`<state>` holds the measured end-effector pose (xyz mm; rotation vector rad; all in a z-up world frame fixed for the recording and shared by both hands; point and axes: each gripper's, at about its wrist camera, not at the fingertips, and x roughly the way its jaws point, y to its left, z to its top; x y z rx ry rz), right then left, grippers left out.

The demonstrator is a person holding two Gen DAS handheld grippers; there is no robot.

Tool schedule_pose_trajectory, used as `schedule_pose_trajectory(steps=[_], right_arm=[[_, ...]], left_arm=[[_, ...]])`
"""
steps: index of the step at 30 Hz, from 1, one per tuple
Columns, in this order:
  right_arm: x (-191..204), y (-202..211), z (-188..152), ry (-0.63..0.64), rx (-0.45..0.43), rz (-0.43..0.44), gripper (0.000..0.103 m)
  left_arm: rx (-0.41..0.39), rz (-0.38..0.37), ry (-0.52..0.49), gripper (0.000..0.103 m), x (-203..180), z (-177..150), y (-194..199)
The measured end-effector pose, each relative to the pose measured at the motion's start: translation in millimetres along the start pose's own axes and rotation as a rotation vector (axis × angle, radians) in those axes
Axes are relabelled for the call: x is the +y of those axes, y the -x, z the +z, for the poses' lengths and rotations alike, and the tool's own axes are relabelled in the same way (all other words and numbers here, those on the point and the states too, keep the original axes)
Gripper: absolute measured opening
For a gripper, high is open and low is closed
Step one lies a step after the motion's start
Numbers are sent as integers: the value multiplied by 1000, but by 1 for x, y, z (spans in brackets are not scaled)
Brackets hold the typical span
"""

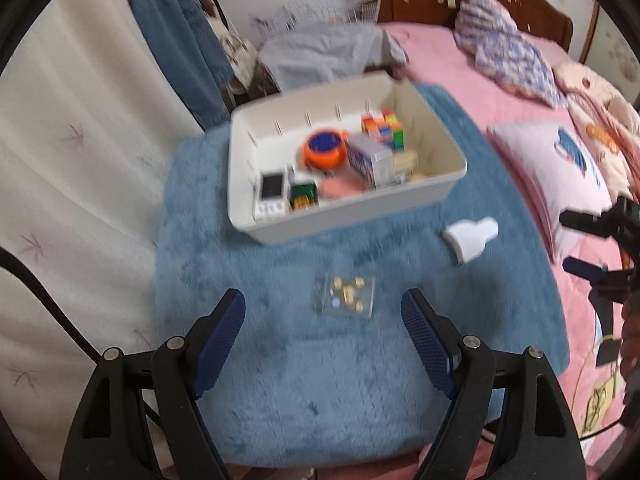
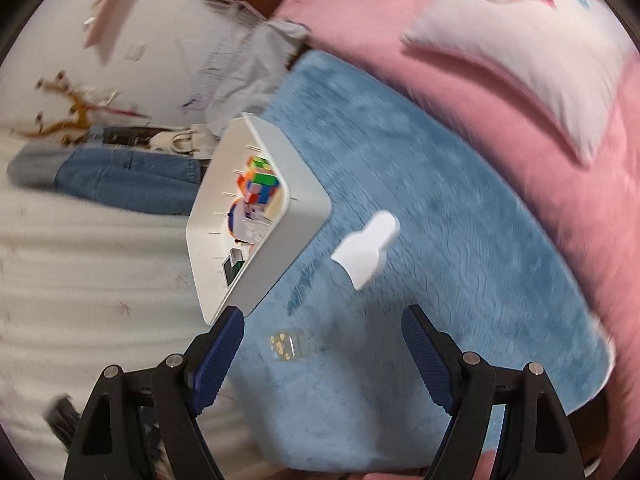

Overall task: Organize rigid objects
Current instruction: 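Withdraw both tools from the tray toward the sticker box and white paddle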

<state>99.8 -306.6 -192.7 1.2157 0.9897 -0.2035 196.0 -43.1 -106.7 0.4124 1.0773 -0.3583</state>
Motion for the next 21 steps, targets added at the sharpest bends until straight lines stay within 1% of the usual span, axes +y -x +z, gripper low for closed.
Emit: schedule_pose_trajectory(steps=[2,5,7,9,11,14,17,21], right_arm=[[-8,-9,1,-62,25,14,82],[-16,-26,2,-133,63,6,82],[-18,-36,3,-165,74,2,82],[-21,-47,4,-204,80,-2,82],[-22,-58,5,-244,85,-2,82],[-22,-72,7,-290,80,-11,82],[-21,-85,8,-323,61,-43,82],[-21,-102,12,-354,42,-82,82]], left_arm=[[54,-24,9,83,0,-4,-14],[128,-58,16,83,0,-8,-35],[168,-84,14,83,0,-10,-47],[225,-113,12,84,1,-11,-63],[264,-130,11,86,2,-11,-76],[323,-142,4,87,3,-8,-100],[374,-155,-18,87,5,-3,-125],[416,-163,-52,87,7,2,-152]])
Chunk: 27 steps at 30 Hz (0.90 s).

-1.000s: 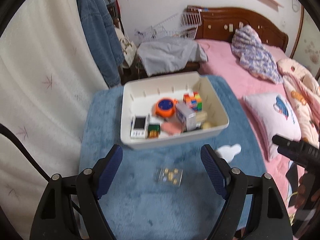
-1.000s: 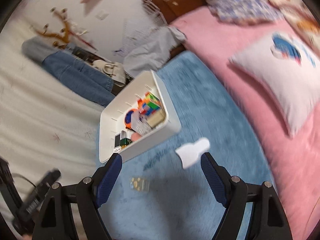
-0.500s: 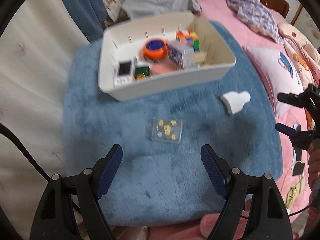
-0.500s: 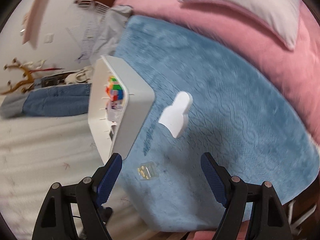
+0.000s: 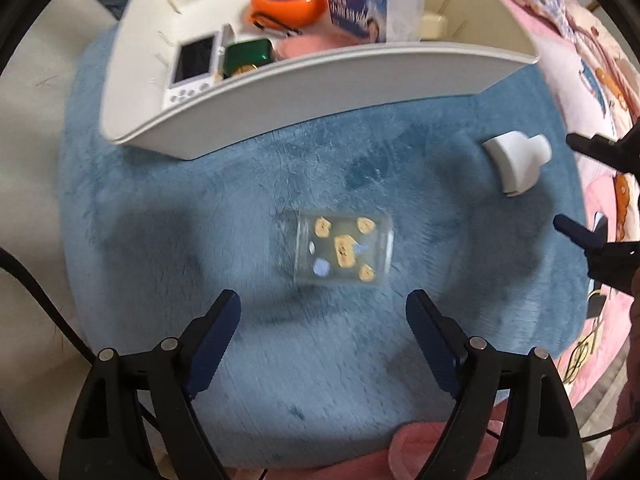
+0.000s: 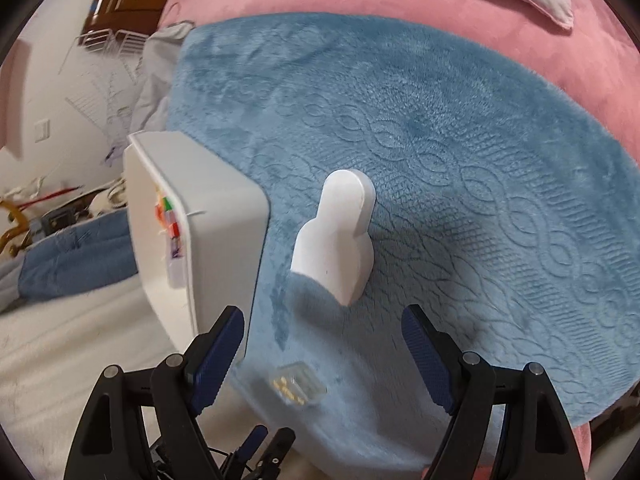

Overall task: Organize rigid objects
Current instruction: 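Withdraw both tools from the tray toward the sticker box and white paddle, then grasp the clear sticker box with left tool while right tool grasps the white paddle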

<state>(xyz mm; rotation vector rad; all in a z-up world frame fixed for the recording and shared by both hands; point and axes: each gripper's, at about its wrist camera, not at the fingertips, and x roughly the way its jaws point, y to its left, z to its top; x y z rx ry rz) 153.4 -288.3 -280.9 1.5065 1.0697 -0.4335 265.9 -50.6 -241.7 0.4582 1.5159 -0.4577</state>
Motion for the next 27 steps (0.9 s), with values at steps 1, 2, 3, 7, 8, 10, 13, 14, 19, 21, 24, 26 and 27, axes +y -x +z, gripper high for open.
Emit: schedule_pose_trajectory(steps=[1,2,3,7,8,10,13,14,19,21,24,26,27], right_arm=[[1,-3,0,-6,-9,-12,82],[3,-5,0,-8,-19,-25,82],[5,-8,1,-8,-30,-39,82],[12,-18,4,-18,-60,-109,82],[13,-20,5,-23,-68,-119,82],[17,-24,5,-25,-90,-151,82],[27,-29,6,-6,-137,-233,82],[29,-31,6,-3,-141,-250,82],[38,-41,6,9,-154,-328,82],[42,-44,5,25,-162,-349,82],[47,-49,5,47,-169,-377,82],[50,-52,4,58,-170,-389,82],[51,-53,4,64,-170,-394,82]], left_arm=[[9,-6,-8,87,1,3,-4],[19,-17,-12,87,3,6,-9],[27,-28,-12,87,4,8,-12],[52,-64,-28,87,7,14,-22],[54,-64,-32,87,7,16,-24],[61,-76,-34,87,7,18,-28],[80,-99,-27,87,8,20,-36],[83,-107,-23,87,8,21,-37],[91,-141,-18,87,6,21,-42],[89,-130,-25,87,5,21,-44],[96,-134,-27,86,2,22,-46],[94,-127,-26,84,-1,23,-47],[93,-120,-23,82,-3,28,-46]])
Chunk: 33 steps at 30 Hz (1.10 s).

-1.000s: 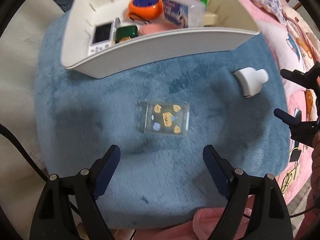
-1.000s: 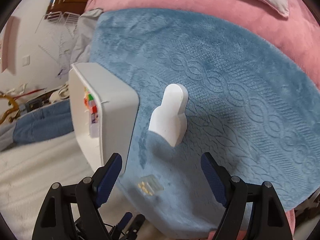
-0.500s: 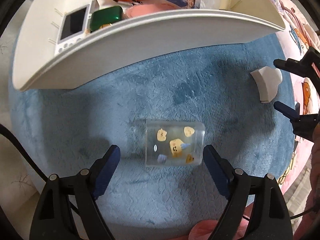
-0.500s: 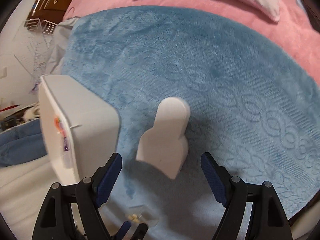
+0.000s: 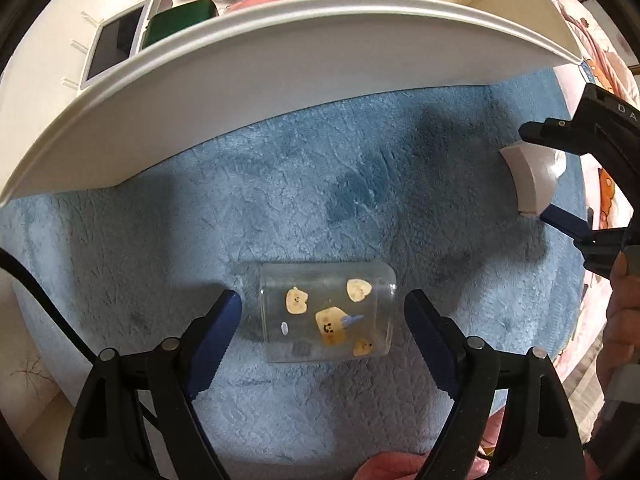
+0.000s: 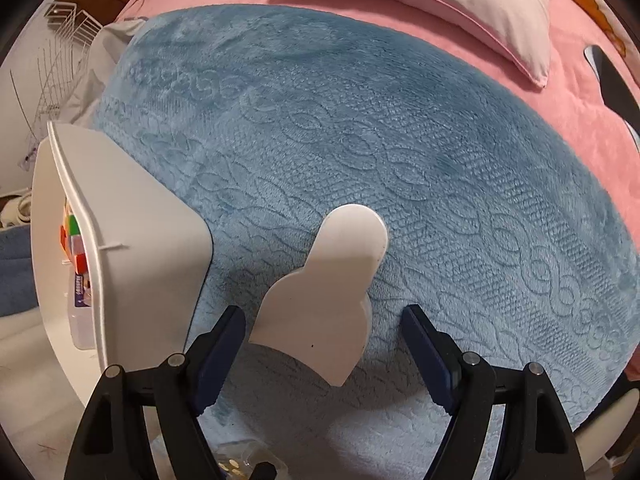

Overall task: Organize rigid objects
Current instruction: 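Grasp the clear sticker box with left tool while right tool grasps the white paddle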

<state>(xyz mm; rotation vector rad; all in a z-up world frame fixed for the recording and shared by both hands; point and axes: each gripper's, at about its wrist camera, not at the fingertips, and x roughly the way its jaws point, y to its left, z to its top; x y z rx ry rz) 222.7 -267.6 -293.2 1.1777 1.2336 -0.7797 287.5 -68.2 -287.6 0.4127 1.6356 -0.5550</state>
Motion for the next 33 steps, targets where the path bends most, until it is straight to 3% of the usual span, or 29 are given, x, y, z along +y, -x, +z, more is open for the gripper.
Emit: schedule_pose_trajectory(steps=[5,9,16,33], right_arm=[[4,-1,-4,29,1,-16,74],[-6,2,-9,38,10,14,62],[-24,5,-5,81,75,40,61],[-93,11,-67,247,346,43,61]], left_arm=[[15,-17,22,64,-3,1,-4],[9,9,27,63,-10,-4,-2],[19,21,83,63,-16,-22,-3],[-9,15,392,63,-6,-128,-6]])
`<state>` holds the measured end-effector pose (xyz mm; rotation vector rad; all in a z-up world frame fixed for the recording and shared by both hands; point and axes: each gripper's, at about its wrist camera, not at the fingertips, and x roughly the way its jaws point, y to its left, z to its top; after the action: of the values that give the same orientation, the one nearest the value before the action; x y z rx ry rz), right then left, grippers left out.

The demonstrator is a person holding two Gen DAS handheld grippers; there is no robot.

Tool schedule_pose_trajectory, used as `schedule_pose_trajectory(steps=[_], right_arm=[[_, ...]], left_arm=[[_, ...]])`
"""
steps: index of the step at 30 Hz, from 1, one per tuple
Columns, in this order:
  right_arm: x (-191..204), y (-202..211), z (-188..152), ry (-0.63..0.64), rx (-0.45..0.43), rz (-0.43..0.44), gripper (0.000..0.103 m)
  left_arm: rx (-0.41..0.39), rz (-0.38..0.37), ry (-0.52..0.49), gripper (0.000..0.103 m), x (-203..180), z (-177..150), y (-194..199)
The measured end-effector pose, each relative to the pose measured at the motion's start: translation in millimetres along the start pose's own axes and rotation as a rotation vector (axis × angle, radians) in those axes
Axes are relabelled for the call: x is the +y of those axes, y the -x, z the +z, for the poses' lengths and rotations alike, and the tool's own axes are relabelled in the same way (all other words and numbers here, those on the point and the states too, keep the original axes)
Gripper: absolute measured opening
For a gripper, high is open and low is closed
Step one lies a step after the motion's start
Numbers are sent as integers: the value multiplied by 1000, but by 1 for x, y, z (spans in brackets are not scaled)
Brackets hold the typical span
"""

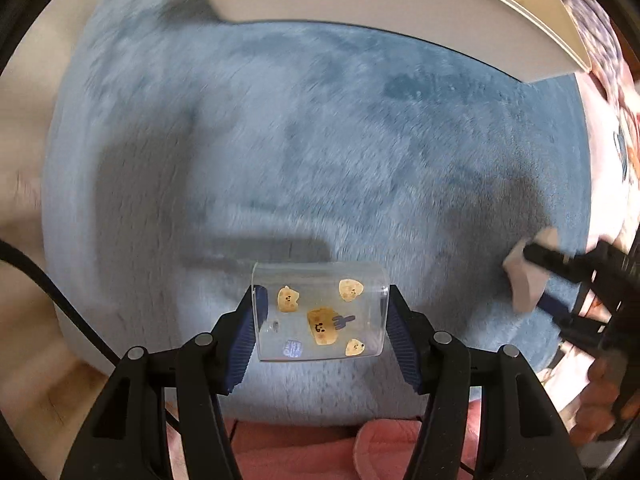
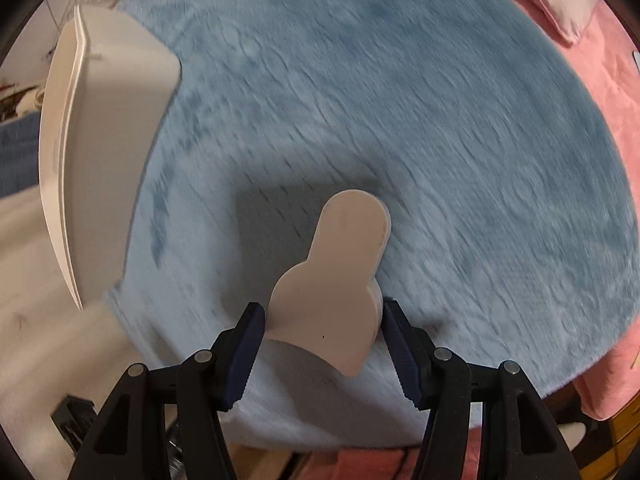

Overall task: Organize rigid objects
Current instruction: 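Grasp the clear sticker box with left tool while right tool grasps the white paddle, then carry sticker box with left tool while right tool carries white paddle to tray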

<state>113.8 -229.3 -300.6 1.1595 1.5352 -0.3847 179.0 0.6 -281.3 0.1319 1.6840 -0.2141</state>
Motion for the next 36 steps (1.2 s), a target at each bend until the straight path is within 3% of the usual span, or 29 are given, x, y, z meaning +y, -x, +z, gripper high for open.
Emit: schedule_pose_trajectory(steps=[7,9,10,14,20,24,26,28,36], right_arm=[[-28,6,-27,2,82,54,57],[-39,11,-28,-32,87,117,22],[-47,13,-28,-58,110,154,21],[-61,15,-24,-91,136,166,21],[-50,34,-9,-28,111,126,20],[-31,24,-8,-17,114,75,23],[-29,22,-8,-29,119,68,31],[-28,21,-7,-39,115,65,53],[-23,17,-11,-82,77,10,76]], left_arm=[[-22,-66,115,63,21,-27,9],[-40,-80,127,63,23,-26,19],[-52,-82,125,63,26,-25,23],[-101,-81,105,63,13,-15,42],[-128,-103,61,63,0,-3,70],[-117,-110,71,63,-1,5,80],[-109,-110,84,63,0,3,76],[-101,-111,92,63,3,0,76],[-98,-100,78,63,6,-4,74]])
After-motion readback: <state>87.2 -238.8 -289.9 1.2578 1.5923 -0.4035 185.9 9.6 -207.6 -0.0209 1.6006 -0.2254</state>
